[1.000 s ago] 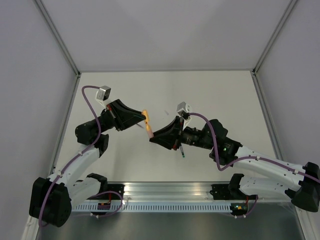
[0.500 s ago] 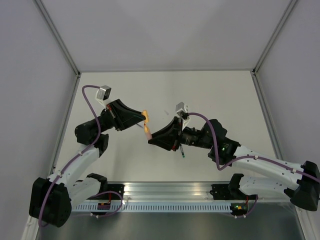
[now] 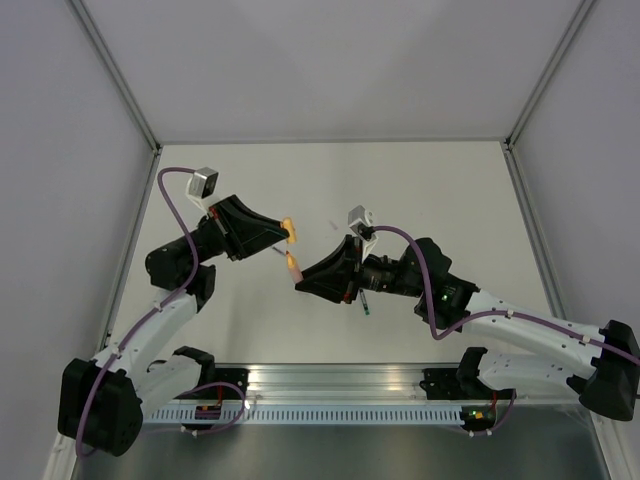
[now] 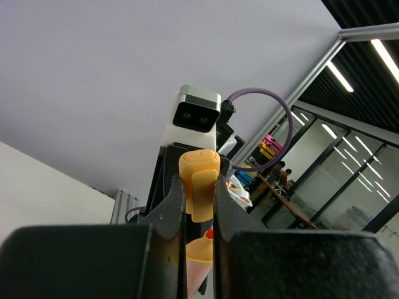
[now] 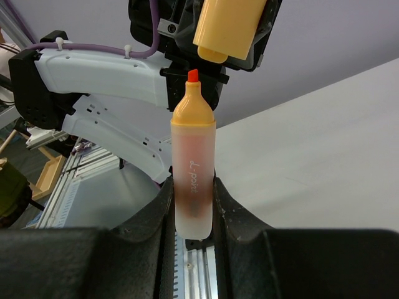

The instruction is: Insert the pens into the pen caps

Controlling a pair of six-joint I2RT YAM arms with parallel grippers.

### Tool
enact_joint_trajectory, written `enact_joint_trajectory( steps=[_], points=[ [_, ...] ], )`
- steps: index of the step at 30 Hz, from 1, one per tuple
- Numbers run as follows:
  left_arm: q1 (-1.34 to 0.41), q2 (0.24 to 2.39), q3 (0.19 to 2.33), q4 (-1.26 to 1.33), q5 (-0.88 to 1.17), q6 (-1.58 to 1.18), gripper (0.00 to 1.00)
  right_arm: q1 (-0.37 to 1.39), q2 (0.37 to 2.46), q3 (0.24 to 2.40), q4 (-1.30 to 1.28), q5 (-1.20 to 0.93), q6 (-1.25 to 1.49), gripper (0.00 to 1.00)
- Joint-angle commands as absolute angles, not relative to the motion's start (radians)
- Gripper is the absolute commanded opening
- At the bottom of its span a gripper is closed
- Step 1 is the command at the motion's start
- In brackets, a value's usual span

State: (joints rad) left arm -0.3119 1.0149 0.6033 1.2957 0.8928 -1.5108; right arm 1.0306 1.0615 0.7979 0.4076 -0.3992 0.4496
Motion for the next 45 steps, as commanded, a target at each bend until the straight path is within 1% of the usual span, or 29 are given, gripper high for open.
enact_joint_trajectory(
  steps=[1,23,34,45],
  points=[
    [-0.318,0.989,0.644,1.657,0.893,-1.532,0.02,1.037,1.045,0.821,0.453,-0.411,0.457,0.00],
    [-0.318,0.948,0.626,1.657,0.914,-1.522,0.02,1.037,1.017,0.839,0.449,-0.367,0.462,0.00],
    [-0.318,0.937,0.618,1.657,0.925,-1.520,0.02,1.035,1.037,0.862,0.486,-0.387,0.495,0.00],
    [-0.319,0.954,0.653,1.657,0.922,-1.509,0.02,1.037,1.048,0.876,0.460,-0.379,0.492,0.00]
  ],
)
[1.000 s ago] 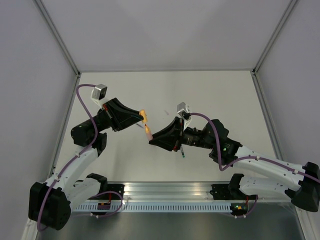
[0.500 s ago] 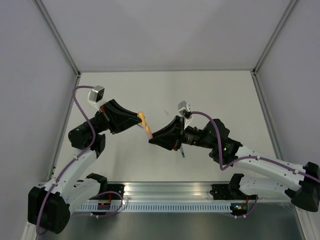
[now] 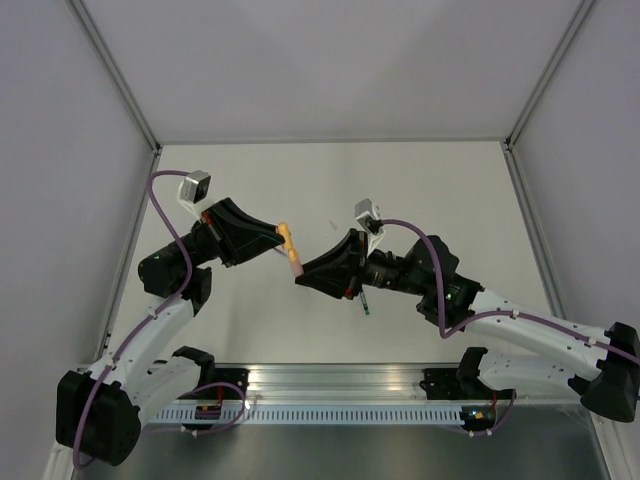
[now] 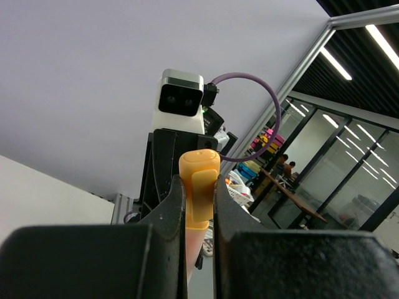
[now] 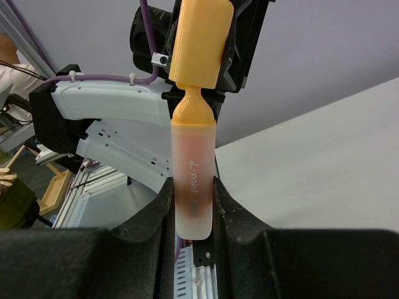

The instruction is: Insert the pens into the pen caps

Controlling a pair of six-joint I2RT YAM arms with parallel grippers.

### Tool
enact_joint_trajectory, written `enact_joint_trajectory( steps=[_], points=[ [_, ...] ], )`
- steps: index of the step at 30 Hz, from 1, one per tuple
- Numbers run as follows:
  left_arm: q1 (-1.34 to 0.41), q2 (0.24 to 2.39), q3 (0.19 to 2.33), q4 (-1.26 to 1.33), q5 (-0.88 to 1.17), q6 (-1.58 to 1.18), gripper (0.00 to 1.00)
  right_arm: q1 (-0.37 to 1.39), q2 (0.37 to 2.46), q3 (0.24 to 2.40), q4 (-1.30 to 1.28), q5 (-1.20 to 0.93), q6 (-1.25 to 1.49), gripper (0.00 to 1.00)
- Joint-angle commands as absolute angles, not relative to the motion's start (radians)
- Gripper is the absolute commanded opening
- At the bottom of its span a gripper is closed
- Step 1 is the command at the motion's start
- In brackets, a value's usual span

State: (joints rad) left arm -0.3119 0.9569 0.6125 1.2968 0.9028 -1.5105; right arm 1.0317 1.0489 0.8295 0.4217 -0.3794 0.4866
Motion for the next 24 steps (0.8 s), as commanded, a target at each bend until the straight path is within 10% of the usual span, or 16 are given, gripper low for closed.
enact_joint_trajectory(
  steps=[1,24],
  points=[
    [-0.319,0.953,0.643,1.657,0.922,-1.505,0.02,1.037,1.048,0.879,0.463,-0.379,0.491,0.00],
    [-0.382,0.899,0.549,1.657,1.048,-1.388,0.02,1.035,1.052,0.905,0.505,-0.373,0.502,0.00]
  ],
)
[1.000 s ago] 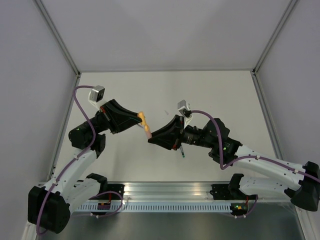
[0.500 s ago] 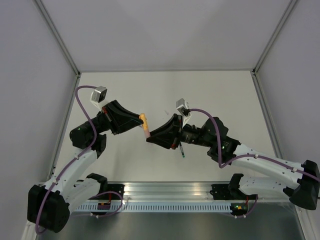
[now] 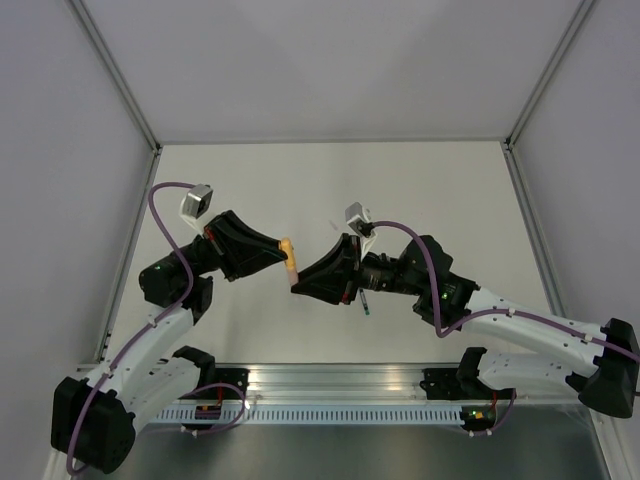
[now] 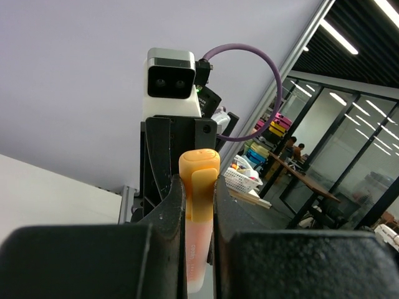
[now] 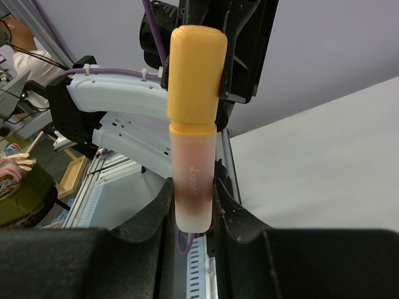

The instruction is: Insert the pens into the pen caps

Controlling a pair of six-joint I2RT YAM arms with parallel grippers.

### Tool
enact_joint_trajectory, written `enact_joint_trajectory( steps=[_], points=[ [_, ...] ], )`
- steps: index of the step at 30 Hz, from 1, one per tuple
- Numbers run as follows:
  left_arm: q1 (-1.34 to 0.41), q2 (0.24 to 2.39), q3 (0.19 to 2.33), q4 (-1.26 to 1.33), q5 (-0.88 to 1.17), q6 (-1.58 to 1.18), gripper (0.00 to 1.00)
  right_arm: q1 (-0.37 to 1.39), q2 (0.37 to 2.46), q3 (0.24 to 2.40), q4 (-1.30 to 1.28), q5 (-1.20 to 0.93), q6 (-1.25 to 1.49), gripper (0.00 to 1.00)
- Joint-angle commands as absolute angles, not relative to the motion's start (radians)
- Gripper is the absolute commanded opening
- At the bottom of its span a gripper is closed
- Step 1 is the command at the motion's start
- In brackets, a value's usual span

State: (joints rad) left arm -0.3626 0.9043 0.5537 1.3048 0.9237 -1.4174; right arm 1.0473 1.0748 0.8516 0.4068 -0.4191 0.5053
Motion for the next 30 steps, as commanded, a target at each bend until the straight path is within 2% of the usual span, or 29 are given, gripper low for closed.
enact_joint_trajectory(
  steps=[1,4,5,6,9,12,14,19,30],
  points=[
    [-0.382,0.905,0.551,1.657,1.051,-1.387,0.04,1.035,1.048,0.902,0.502,-0.373,0.500,0.00],
    [-0.382,0.913,0.552,1.657,1.055,-1.388,0.31,1.035,1.040,0.897,0.492,-0.371,0.494,0.00],
    [-0.382,0.917,0.554,1.657,1.057,-1.387,0.48,1.037,1.040,0.897,0.480,-0.371,0.492,0.00],
    [-0.382,0.917,0.554,1.657,1.061,-1.388,0.55,1.035,1.040,0.900,0.473,-0.370,0.488,0.00],
    [-0.382,0.922,0.552,1.657,1.065,-1.388,0.78,1.037,1.039,0.904,0.462,-0.368,0.480,0.00],
    [-0.382,0.930,0.554,1.655,1.066,-1.393,0.88,1.037,1.037,0.904,0.454,-0.364,0.474,0.00],
    [-0.382,0.933,0.557,1.654,1.077,-1.393,0.91,1.037,1.035,0.904,0.445,-0.356,0.465,0.00],
    [-0.382,0.930,0.549,1.611,1.078,-1.355,0.91,1.037,1.042,0.904,0.426,-0.350,0.456,0.00],
    [-0.382,0.919,0.526,1.602,1.088,-1.338,0.73,1.037,1.077,0.913,0.416,-0.334,0.465,0.00]
  ],
)
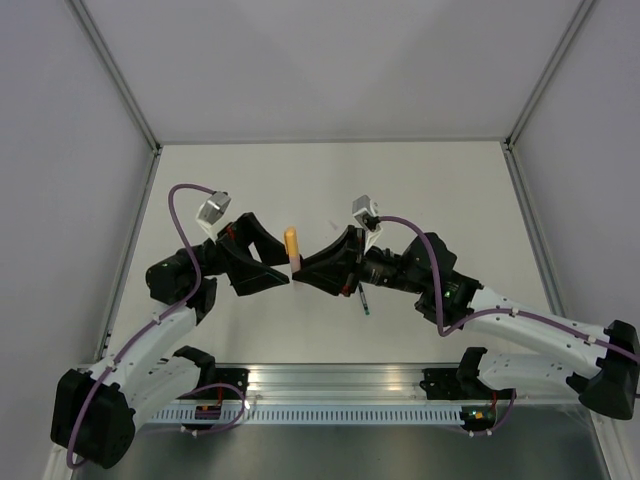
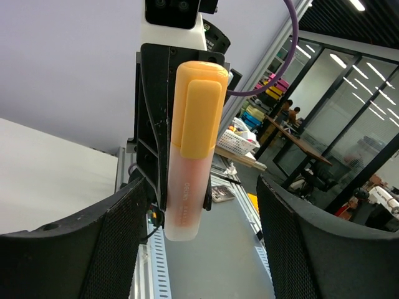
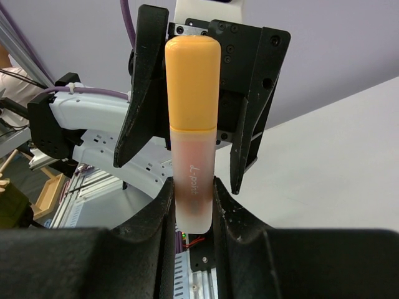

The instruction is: Insert the pens into the pen caps

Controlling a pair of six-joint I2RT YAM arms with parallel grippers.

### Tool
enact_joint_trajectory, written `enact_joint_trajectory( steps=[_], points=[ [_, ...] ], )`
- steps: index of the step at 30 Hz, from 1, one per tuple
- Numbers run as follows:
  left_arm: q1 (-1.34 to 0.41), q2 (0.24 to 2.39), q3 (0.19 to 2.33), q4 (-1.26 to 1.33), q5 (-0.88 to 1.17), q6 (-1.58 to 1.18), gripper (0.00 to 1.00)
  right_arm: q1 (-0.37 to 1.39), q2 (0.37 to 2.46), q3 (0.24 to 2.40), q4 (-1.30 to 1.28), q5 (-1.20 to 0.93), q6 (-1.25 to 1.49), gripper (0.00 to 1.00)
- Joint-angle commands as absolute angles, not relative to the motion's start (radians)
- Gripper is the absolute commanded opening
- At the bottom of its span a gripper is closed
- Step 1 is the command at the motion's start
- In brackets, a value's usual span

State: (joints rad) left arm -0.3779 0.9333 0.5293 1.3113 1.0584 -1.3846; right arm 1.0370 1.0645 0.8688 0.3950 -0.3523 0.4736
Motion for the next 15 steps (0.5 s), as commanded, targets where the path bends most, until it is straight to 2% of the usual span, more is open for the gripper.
enact_joint_trajectory(
  steps=[1,7,11,15],
  points=[
    [-0.382,0.917,0.526,1.594,1.091,-1.333,0.72,1.035,1.078,0.913,0.417,-0.334,0.466,0.00],
    [-0.382,0.844,0.515,1.445,1.089,-1.240,0.65,1.037,1.114,0.927,0.411,-0.336,0.485,0.00],
    [-0.382,0.785,0.522,1.315,1.091,-1.169,0.56,1.037,1.129,0.933,0.410,-0.333,0.488,0.00],
    [-0.382,0.753,0.523,1.250,1.089,-1.143,0.53,1.035,1.160,0.945,0.396,-0.337,0.489,0.00]
  ],
)
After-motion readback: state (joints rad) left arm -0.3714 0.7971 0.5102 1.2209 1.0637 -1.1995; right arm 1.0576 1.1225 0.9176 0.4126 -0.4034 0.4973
